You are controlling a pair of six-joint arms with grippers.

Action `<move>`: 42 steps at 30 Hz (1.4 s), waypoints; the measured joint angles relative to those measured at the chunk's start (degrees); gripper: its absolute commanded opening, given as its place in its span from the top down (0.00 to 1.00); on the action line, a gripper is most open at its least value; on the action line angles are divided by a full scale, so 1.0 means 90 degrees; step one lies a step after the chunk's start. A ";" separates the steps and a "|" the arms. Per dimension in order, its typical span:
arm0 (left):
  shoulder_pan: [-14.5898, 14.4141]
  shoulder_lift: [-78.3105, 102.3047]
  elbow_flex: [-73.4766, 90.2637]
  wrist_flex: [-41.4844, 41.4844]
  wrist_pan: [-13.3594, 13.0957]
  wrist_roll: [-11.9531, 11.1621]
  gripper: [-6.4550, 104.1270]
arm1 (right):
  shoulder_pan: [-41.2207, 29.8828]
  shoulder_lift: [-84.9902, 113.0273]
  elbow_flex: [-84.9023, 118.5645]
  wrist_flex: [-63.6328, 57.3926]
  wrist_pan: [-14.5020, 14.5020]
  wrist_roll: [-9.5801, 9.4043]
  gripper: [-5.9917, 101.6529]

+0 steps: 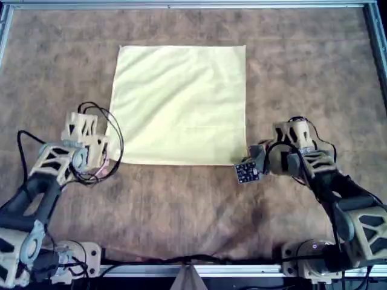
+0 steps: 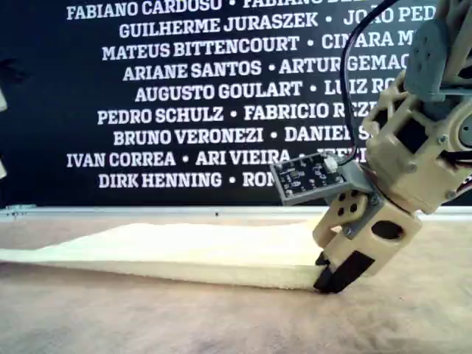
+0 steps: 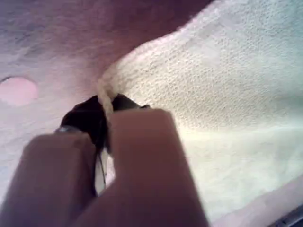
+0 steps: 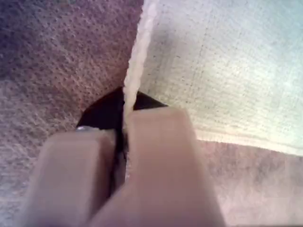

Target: Fold a cloth

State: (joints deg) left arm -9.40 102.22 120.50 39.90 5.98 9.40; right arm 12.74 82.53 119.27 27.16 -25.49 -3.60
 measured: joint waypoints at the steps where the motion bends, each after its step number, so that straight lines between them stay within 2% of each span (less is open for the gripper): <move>1: 0.0000 0.0088 0.0068 0.0000 0.0010 0.0000 0.95 | 0.0000 0.0000 0.0000 0.0000 0.0000 0.0000 0.95; 5: 0.0000 0.0283 0.0313 0.0000 0.0312 0.0000 0.95 | -0.0068 0.0000 0.0000 0.0000 0.0000 0.0000 0.95; 9: 0.0000 0.0283 0.0342 -0.0010 0.0918 0.0000 0.95 | -0.0137 0.0000 0.0000 0.0000 0.0000 0.0000 0.95; 12: 0.0000 0.0283 0.0342 -0.0010 0.1162 0.0000 0.95 | -0.0146 0.0039 0.0010 0.0000 0.0029 -0.0049 0.95; 17: 0.0000 0.0283 0.0342 -0.0010 0.1230 0.0000 0.95 | -0.0557 0.0820 0.0391 0.0000 0.0068 -0.0088 0.95; 23: 0.0000 0.0283 0.0361 -0.0010 0.1240 0.0000 0.95 | -0.0576 0.1748 0.0938 0.0000 0.0068 -0.0117 0.95; 37: 0.0000 0.0293 0.0635 -0.0117 0.1240 0.0020 0.95 | -0.0596 0.1807 0.1113 0.0000 0.0068 -0.0107 0.95; 42: 0.0010 0.0283 0.0156 -0.0615 0.1240 0.0020 0.95 | -0.0605 0.1797 0.0898 -0.0479 0.0068 -0.0098 0.95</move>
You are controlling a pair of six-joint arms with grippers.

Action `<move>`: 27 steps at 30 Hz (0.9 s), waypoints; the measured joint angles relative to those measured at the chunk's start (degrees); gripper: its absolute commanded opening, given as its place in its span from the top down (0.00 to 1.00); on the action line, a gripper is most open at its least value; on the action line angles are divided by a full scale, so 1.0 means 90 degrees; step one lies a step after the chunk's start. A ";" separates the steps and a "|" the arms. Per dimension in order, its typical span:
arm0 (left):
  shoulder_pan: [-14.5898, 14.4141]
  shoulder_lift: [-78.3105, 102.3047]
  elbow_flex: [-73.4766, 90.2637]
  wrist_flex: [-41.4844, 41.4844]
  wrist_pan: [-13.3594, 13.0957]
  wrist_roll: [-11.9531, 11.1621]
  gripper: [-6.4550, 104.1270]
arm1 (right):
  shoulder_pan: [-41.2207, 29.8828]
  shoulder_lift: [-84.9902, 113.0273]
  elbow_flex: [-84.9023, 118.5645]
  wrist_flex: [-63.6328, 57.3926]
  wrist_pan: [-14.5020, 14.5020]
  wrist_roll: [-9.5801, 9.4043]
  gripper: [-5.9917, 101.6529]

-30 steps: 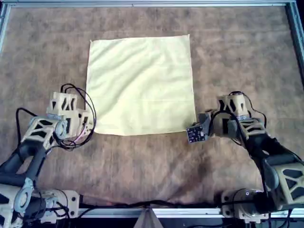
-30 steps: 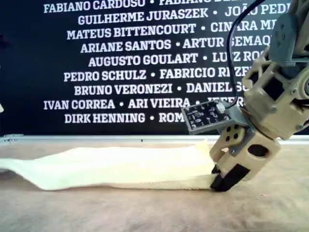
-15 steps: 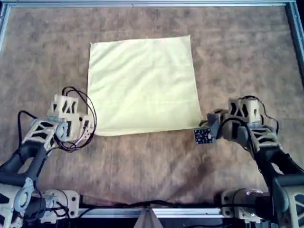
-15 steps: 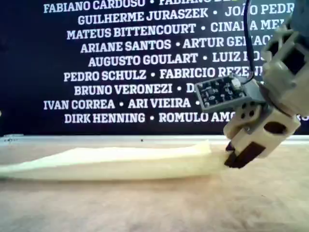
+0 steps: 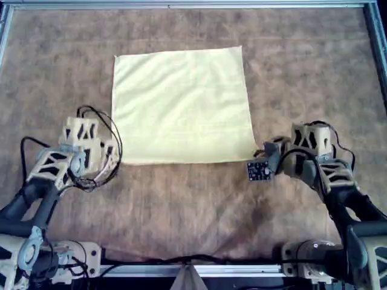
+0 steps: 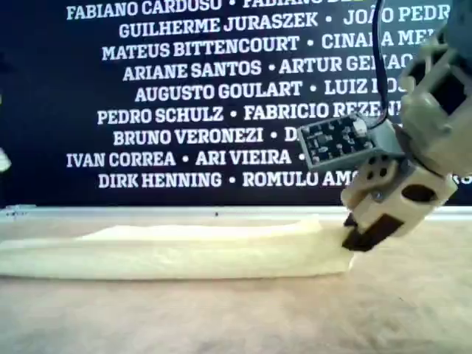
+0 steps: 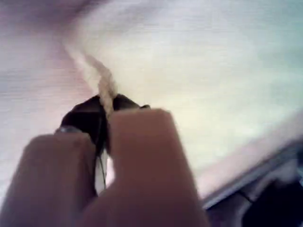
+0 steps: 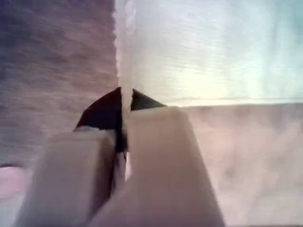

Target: Fold a cloth

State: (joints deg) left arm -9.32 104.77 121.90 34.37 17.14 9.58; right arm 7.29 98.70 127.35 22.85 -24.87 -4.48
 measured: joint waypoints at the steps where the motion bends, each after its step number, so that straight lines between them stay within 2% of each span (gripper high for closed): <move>1: 0.0000 0.0000 -0.0146 -0.0137 0.0000 0.0000 0.95 | 0.0000 0.0000 -0.0146 -0.0146 0.0000 0.0020 0.95; 7: 0.0000 -0.0186 -0.0977 -0.0723 0.0000 0.0000 0.95 | 0.0000 -0.0176 -0.1006 -0.0869 0.0000 0.0029 0.95; 13: 0.0000 -0.1445 -0.2090 -0.1016 -0.0020 0.0000 0.95 | 0.0000 -0.1494 -0.2451 -0.1465 0.0000 0.0020 0.95; 16: 0.0000 -0.2354 -0.3027 -0.1035 -0.0020 0.0000 0.95 | 0.0000 -0.2334 -0.3398 -0.1562 0.0000 0.0020 0.95; 24: 0.0293 -0.4473 -0.5869 -0.1035 -0.0020 0.0000 0.95 | 0.0000 -0.4521 -0.6094 -0.1582 0.0000 0.0010 0.95; 27: 0.0313 -0.5088 -0.6680 -0.1035 -0.0020 0.0000 0.95 | -0.0010 -0.5283 -0.7031 -0.1582 0.0000 0.0010 0.95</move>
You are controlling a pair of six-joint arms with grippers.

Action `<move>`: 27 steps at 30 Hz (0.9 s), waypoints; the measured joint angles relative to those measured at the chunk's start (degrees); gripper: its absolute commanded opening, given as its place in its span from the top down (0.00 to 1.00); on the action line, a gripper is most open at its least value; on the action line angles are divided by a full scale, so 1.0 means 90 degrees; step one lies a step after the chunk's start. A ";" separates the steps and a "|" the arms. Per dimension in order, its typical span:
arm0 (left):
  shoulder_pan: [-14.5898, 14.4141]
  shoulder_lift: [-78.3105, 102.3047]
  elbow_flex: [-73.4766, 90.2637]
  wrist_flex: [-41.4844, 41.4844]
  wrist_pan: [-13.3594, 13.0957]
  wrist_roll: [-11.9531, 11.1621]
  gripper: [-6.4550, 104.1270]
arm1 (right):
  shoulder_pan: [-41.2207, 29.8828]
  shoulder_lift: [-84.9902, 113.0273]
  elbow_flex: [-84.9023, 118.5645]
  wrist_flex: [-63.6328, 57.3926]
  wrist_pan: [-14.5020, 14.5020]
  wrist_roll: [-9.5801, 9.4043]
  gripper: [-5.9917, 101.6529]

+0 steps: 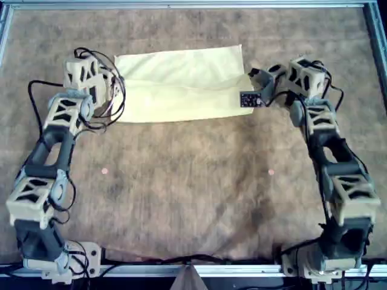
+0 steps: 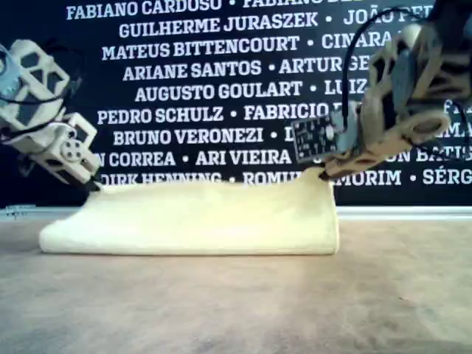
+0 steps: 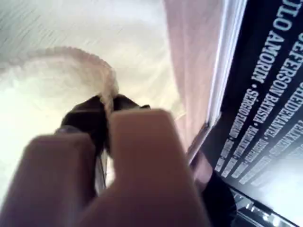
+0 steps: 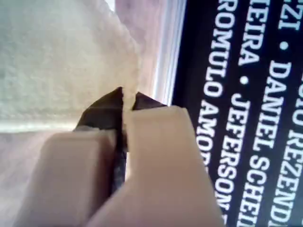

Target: Fold a cloth

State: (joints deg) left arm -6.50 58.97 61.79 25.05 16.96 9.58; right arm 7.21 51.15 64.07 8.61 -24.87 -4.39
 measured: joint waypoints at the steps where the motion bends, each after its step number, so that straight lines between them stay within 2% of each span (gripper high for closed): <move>1: 0.0010 -0.0156 -0.0225 0.0000 0.0000 0.0000 0.95 | -0.0010 -0.0195 -0.0264 0.0000 0.0000 0.0000 0.95; 6: 0.0010 -0.0752 -0.1035 0.0000 0.0000 0.0000 0.95 | -0.0020 -0.1133 -0.1572 0.0000 0.0000 0.0029 0.95; 13: 0.0264 -0.1152 -0.1533 0.0000 0.0000 0.0000 0.95 | -0.0020 -0.1846 -0.2568 0.0000 0.0000 0.0029 0.95; 27: 0.0264 -0.1182 -0.1562 0.0000 0.0000 0.0000 0.95 | 0.0000 -0.2783 -0.3711 0.0000 0.0000 0.0029 0.94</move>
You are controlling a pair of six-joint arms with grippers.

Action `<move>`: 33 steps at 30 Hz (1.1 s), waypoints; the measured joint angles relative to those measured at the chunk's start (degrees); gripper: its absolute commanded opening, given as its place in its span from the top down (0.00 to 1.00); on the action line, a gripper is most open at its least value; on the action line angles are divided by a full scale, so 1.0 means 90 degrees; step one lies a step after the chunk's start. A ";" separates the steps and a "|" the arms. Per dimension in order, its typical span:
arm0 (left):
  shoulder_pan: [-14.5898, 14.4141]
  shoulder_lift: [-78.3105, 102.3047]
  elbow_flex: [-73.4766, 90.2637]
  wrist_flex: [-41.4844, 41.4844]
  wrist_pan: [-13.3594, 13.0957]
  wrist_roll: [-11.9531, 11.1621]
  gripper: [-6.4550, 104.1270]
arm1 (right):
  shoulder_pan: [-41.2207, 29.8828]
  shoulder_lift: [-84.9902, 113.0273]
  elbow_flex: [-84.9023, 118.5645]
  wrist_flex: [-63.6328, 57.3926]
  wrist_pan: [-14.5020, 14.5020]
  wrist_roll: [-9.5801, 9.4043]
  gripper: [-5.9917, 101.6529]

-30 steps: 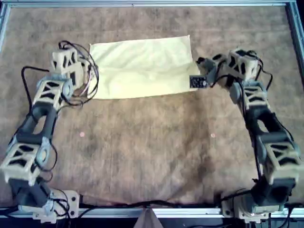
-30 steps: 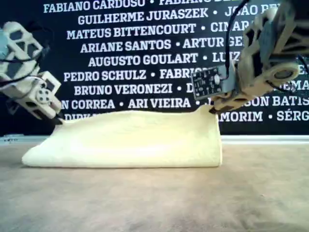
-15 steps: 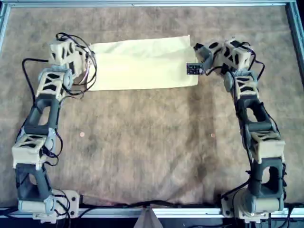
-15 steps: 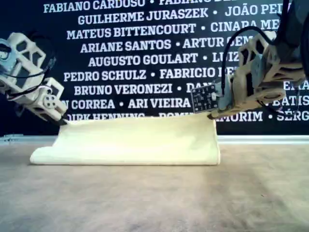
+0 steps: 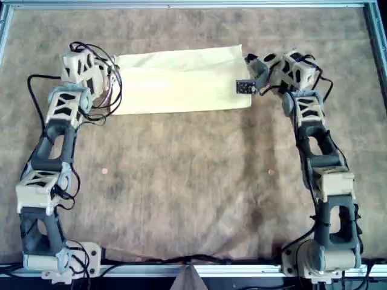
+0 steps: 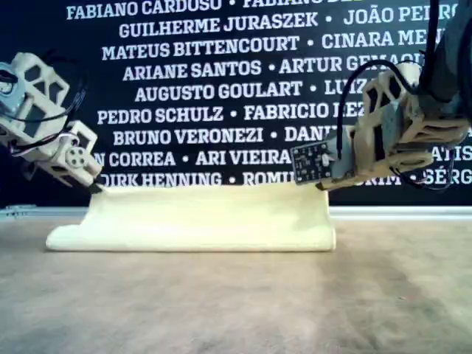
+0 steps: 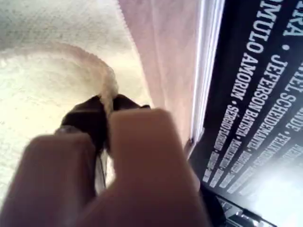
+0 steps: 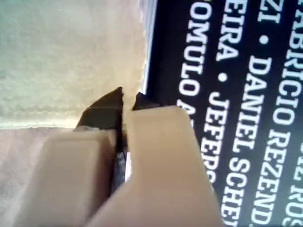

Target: Fold a cloth

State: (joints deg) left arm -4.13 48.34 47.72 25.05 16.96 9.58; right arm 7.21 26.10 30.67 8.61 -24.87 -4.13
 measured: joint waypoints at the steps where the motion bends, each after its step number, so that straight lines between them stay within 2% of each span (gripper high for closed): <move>1: 0.0000 0.0000 0.0000 0.0000 0.0000 0.0000 0.95 | 0.0010 -0.0049 -0.0068 0.0000 0.0000 0.0000 0.94; 3: 0.0000 0.0000 0.0000 -0.0010 0.0000 0.0000 0.92 | 0.0020 -0.0068 -0.0078 0.0000 0.0000 0.0000 0.93; 5: 0.0000 0.0000 0.0000 -0.0010 0.0020 0.0000 0.84 | 0.0029 -0.0068 -0.0078 0.0000 0.0000 0.0000 0.88; 11: 0.0000 0.0000 0.0000 -0.0010 0.0000 0.0000 0.53 | 0.0020 -0.0068 -0.0078 0.0000 0.0000 0.0000 0.54; 14: 0.0000 0.0000 0.0000 -0.0010 0.0000 0.0000 0.44 | 0.0020 -0.0068 -0.0078 0.0000 0.0000 0.0000 0.44; 17: 0.0000 -0.0176 -0.0059 -0.0020 0.0000 0.0000 0.39 | 0.0020 -0.0068 -0.0088 0.0000 0.0000 -0.0029 0.42; 26: 0.0029 -0.0459 -0.0088 -0.0039 -0.0020 0.0000 0.36 | 0.0020 -0.0068 -0.0088 0.0000 -0.0068 -0.0020 0.41; 29: 0.0098 -0.0469 -0.0078 -0.0039 -0.0020 0.0039 0.27 | 0.0020 -0.0049 -0.0088 0.0000 -0.0098 -0.0010 0.41; 33: 0.0117 -0.0469 -0.0078 -0.0029 -0.0020 0.0039 0.06 | 0.0000 -0.0049 -0.0088 0.0000 -0.0098 0.0000 0.41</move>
State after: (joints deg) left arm -3.08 44.12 47.02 24.79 16.79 9.93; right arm 7.21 25.66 29.88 8.61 -25.75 -4.13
